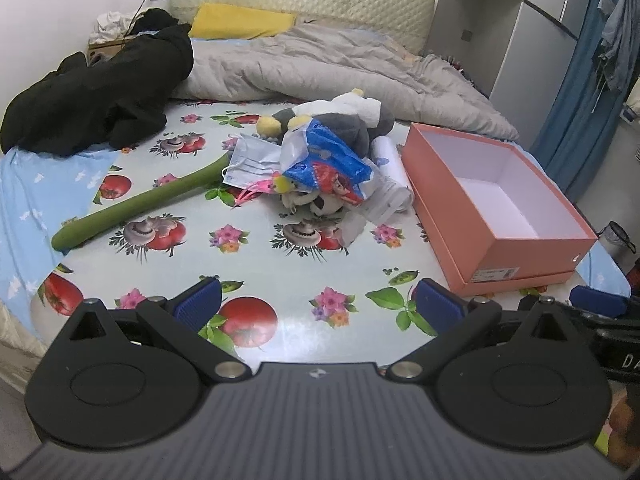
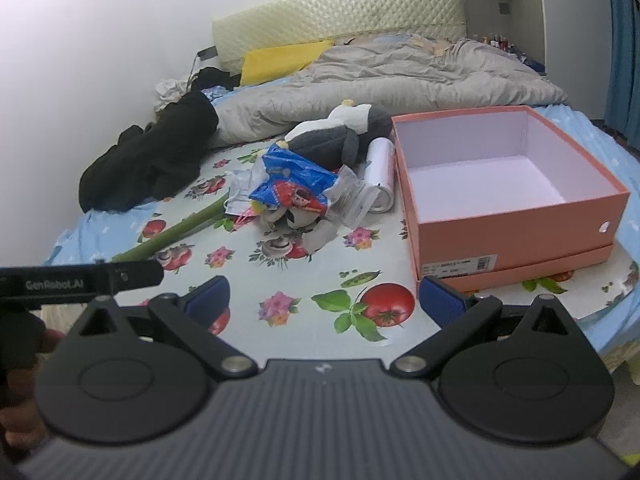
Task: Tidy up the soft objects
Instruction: 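Move both open grippers toward the pile of items on the bed, then close the left gripper on the blue snack bag while the right gripper closes on the clear plastic cup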
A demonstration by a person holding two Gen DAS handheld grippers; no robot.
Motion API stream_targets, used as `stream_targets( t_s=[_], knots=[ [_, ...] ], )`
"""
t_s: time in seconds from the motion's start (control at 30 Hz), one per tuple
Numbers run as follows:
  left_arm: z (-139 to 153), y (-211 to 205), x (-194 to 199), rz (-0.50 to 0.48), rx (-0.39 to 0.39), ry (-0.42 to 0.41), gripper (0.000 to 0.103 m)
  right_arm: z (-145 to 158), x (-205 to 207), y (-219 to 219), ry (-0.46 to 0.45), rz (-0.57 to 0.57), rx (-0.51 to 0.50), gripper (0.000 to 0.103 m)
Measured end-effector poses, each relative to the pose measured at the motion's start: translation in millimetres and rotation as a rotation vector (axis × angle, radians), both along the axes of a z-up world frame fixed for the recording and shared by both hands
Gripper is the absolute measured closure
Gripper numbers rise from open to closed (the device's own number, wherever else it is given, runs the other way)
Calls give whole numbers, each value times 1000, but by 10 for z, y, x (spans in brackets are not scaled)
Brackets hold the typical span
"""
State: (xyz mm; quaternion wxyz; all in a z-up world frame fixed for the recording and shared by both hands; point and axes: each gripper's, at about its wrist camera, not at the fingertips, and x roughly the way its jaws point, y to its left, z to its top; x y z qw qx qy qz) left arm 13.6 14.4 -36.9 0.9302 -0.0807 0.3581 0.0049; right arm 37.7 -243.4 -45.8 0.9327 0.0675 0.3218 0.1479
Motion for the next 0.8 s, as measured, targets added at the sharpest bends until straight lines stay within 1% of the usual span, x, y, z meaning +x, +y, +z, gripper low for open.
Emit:
stream_targets(
  t_s=[0.13, 0.23, 0.3, 0.63, 0.8],
  knots=[
    [-122, 26, 59, 6, -18, 37, 0, -152, 53, 25, 38, -4, 9, 0],
    [-177, 16, 110, 5, 1, 45, 0, -203, 60, 25, 34, -9, 19, 0],
    [-211, 24, 146, 5, -11, 50, 0, -243, 86, 12, 40, -23, 23, 0],
    [-287, 39, 264, -5, -9, 45, 0, -297, 152, -59, 35, -54, 38, 0],
    [-356, 94, 360, -3, -4, 55, 0, -347, 190, -5, 41, -42, 32, 0]
  ],
)
